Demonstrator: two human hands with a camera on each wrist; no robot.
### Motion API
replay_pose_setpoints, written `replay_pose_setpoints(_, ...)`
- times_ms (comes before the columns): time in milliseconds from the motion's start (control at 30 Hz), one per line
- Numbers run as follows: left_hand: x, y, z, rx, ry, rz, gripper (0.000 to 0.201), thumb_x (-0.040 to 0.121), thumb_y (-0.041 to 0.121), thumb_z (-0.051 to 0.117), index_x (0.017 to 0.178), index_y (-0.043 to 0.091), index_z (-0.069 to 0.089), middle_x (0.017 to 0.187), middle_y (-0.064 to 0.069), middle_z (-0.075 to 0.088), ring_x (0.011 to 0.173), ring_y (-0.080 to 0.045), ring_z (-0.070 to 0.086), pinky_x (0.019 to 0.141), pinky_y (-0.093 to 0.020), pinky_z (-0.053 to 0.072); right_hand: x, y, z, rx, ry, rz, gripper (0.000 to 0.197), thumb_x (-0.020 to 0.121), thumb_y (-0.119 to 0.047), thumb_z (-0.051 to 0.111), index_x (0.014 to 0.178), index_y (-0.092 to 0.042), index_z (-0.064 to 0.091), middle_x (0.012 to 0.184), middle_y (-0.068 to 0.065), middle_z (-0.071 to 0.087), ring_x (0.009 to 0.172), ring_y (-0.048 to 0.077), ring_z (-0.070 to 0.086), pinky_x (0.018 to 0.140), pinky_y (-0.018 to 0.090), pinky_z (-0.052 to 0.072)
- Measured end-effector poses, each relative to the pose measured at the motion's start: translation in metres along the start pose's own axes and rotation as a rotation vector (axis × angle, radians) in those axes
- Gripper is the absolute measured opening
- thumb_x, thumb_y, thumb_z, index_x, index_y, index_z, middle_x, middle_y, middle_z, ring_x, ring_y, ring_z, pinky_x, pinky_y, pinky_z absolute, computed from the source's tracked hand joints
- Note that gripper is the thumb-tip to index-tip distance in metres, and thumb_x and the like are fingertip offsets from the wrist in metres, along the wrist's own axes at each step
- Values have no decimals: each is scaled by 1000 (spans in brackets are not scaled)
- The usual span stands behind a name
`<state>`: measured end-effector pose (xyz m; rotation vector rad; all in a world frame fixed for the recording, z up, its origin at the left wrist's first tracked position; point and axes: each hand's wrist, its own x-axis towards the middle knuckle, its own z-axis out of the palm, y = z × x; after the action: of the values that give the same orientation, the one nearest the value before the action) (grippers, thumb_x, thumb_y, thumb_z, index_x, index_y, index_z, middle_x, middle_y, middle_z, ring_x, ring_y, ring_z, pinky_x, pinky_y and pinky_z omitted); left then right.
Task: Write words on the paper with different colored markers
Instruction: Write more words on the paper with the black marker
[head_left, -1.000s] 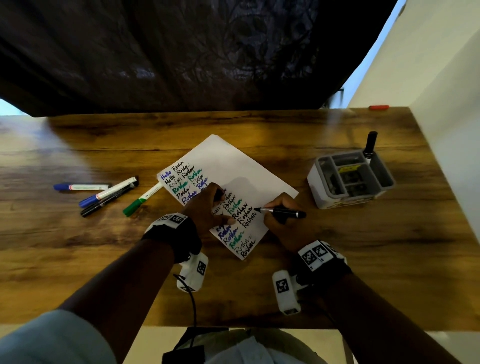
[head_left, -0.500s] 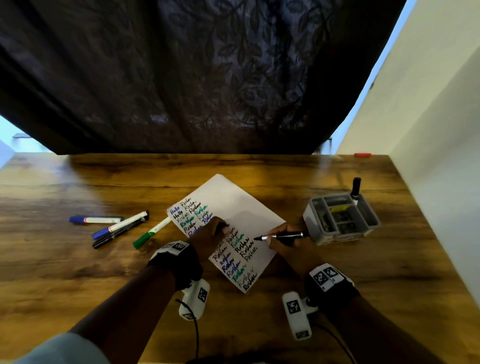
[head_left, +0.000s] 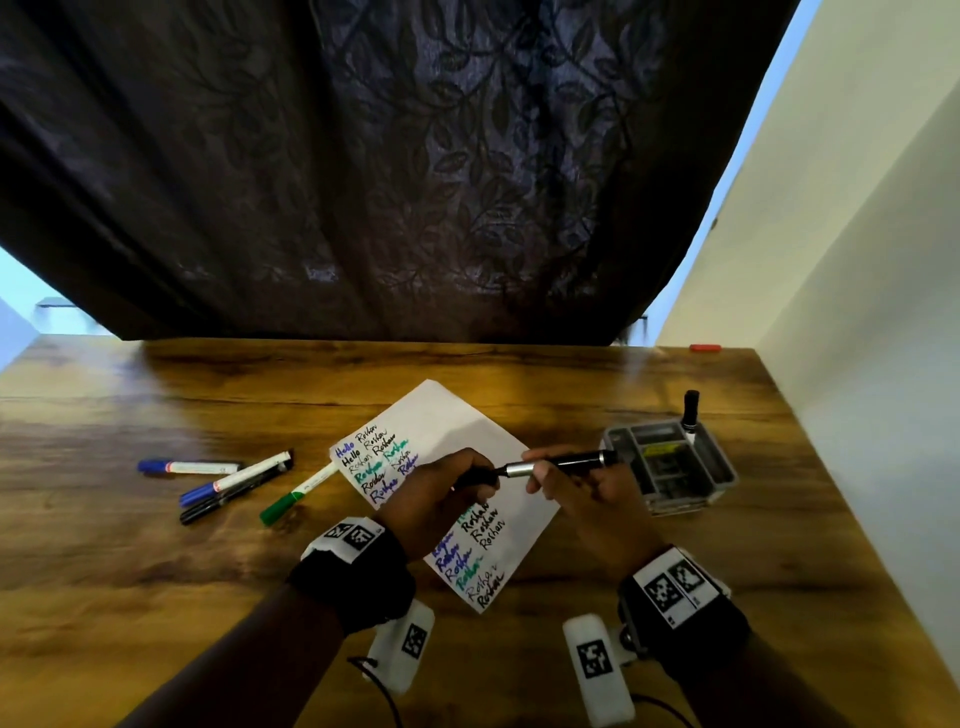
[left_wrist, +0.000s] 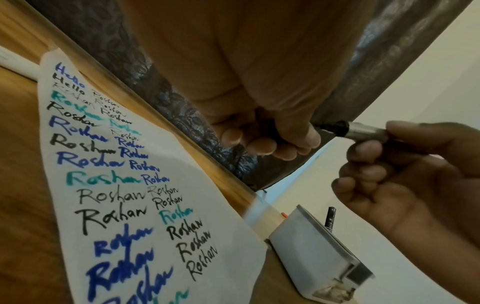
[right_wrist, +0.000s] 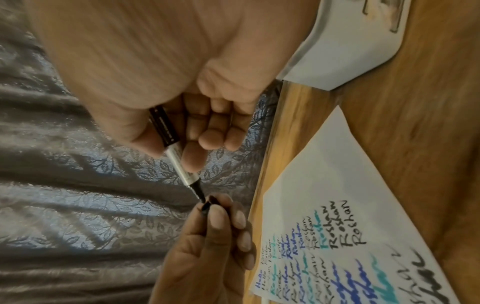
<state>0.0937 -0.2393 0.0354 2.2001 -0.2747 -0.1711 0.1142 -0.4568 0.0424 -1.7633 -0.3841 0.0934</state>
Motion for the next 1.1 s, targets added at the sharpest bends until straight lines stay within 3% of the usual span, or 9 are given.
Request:
replay_pose_setpoints(133,-1,6,7,55,16,10,14,95,23,57,96,37,55,84,19,61,83,7,59,69,-7,43,-4,5,-3,-47,-4,4,14,94,-19,63,103,-21,73,83,-1,75,80,17,68,77,42,56)
replay_pose_setpoints(233,-1,9,9,69,-21,18,10,96,26,55,97,36,56,90,13,64,85,-3,62,74,-17,49,-6,8,-5,-86,-6,15,15,91,-34,63,100,-28,74,84,-5,75,77,23,68,75,48,56)
replay_pose_setpoints(400,-1,15,12,115,-64,34,8,97,30,51,96,38,54,95,5,67,85,-8,63,77,-25,52,-6,8,-10,-169,-61,-64,11,91,-20,68,98,-22,75,88,-10,75,80,2,67,70,16,50)
replay_pose_setpoints(467,1,19,14,100,-67,30,8,98,32,50,95,39,54,93,5,67,84,-8,63,74,-23,49,-3,7,-10,-159,-67,-60,9,90,-21,68,94,-23,76,91,-9,75,83,3,68,70,21,54)
replay_pose_setpoints(600,6,26,13,110,-42,85,8,98,29,50,95,33,56,91,1,67,81,-6,61,68,-12,44,-2,6,-11,-104,-28,-13,14,94,-26,63,91,-22,77,82,-5,76,74,14,70,72,45,58)
replay_pose_setpoints(733,13,29,16,97,38,253,18,98,25,50,101,15,65,77,1,63,70,-9,56,63,-11,39,-3,1,-12,16,51,-30,16,95,-22,62,93,-17,77,76,5,74,71,21,70,73,42,58)
replay_pose_setpoints(867,22,37,19,107,90,329,21,97,25,48,101,14,66,73,8,57,63,-1,51,61,-10,36,-3,-4,-17,78,128,-30,17,95,-21,61,90,-13,76,75,9,73,71,24,70,74,42,57)
replay_pose_setpoints(1033,26,41,24,115,-145,163,18,97,38,49,84,29,59,71,10,59,64,-1,53,62,-17,39,-16,5,-28,115,67,112,12,92,-15,66,95,-15,78,82,5,76,77,20,71,75,34,56)
replay_pose_setpoints(1100,24,36,29,112,-159,123,21,95,44,51,86,30,63,73,9,62,67,-1,55,62,-15,37,-23,9,-32,112,12,162,12,88,-16,70,97,-18,78,88,0,77,83,13,71,78,28,55)
